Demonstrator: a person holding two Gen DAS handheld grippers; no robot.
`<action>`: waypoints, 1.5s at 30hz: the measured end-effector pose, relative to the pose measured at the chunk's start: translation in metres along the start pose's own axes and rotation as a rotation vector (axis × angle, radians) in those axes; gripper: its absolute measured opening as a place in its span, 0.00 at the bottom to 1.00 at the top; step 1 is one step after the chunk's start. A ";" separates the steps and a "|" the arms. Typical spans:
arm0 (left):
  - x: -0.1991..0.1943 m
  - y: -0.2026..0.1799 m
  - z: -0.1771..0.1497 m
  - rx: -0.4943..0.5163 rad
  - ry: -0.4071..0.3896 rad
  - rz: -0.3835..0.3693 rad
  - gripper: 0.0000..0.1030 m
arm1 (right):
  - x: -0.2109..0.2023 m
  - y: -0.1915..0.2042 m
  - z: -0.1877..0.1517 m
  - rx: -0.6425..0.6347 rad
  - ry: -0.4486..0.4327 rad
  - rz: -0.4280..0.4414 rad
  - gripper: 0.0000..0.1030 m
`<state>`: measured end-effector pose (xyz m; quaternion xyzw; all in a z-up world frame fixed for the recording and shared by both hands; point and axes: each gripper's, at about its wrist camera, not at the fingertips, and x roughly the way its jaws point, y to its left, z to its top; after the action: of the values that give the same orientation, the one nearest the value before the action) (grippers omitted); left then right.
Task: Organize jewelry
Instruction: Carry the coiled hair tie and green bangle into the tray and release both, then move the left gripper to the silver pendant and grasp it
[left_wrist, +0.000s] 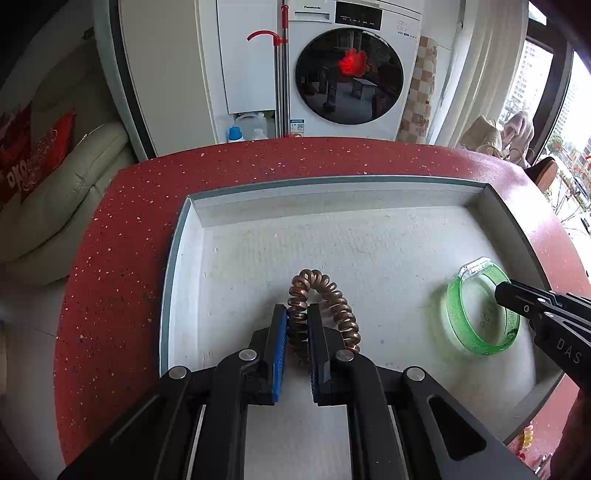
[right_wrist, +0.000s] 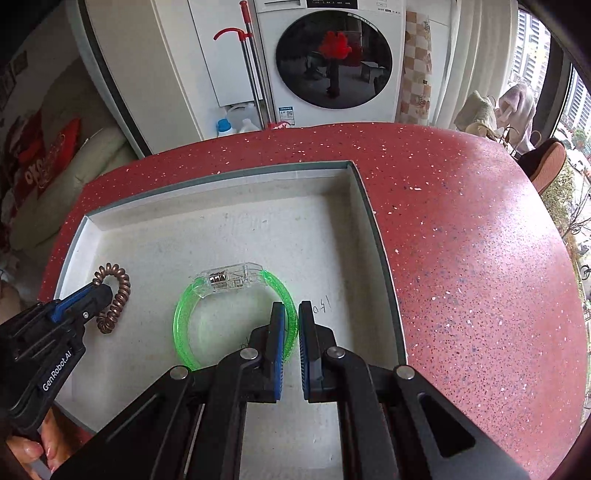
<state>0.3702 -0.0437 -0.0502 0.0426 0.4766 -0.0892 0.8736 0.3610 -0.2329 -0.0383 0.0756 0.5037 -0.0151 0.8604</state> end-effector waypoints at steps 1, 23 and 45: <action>0.001 -0.002 -0.001 0.010 -0.004 0.010 0.28 | 0.002 -0.001 -0.001 0.004 0.003 0.001 0.08; -0.034 0.003 -0.001 -0.028 -0.095 0.041 1.00 | -0.062 -0.008 -0.015 0.057 -0.124 0.081 0.53; -0.134 0.028 -0.116 -0.018 -0.149 0.008 1.00 | -0.154 -0.041 -0.122 0.183 -0.194 0.237 1.00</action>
<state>0.2095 0.0177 -0.0007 0.0299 0.4110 -0.0842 0.9072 0.1756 -0.2632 0.0325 0.2106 0.4025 0.0337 0.8902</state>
